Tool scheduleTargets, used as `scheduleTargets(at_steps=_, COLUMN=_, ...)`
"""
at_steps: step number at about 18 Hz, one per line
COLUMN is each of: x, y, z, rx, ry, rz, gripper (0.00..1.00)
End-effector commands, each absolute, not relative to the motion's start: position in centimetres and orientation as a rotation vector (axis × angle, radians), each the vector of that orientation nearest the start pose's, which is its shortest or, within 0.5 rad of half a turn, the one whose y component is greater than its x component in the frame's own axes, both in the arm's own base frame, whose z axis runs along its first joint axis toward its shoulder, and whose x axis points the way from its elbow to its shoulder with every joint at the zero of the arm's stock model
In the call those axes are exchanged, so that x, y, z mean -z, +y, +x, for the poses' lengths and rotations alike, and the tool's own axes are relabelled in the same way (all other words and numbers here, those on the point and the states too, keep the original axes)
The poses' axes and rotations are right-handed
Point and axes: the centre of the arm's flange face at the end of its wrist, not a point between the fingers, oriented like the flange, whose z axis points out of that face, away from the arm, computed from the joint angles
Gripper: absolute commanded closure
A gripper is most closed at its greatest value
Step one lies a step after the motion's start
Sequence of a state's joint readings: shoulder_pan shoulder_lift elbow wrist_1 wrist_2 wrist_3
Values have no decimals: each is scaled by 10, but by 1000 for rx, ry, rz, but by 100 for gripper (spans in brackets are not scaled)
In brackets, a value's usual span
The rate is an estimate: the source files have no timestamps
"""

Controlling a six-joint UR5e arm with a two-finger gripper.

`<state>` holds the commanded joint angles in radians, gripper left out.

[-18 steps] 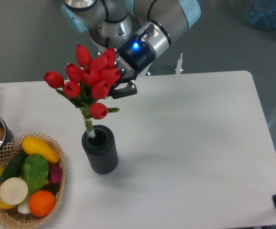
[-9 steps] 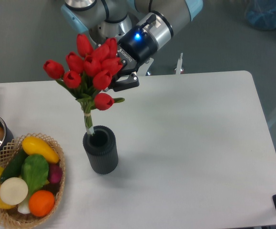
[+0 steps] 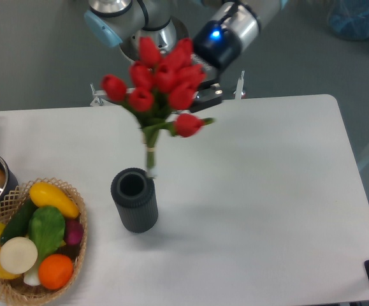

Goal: Pick up the flowers from the vase
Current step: 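Carry the tulip bunch away from the vase, holding it aloft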

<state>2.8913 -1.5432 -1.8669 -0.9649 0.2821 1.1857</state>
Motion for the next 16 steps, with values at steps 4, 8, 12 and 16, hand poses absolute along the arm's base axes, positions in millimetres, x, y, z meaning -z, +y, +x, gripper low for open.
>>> scheduleTargets(at_steps=4, x=-494, y=310, z=-426, rx=66, ry=50, rz=-1852, gripper=72)
scheduleTargets(at_steps=8, x=-491, y=279, z=-448, rx=-2, ry=-15, rz=-1891, gripper=72)
scheduleTargets(at_steps=12, x=-461, y=253, z=-480, rx=-61, ry=-11, rz=-1909, gripper=72)
scheduleTargets(at_steps=16, x=-456, y=242, z=-490, rx=-103, ry=4, rz=-1924, gripper=72)
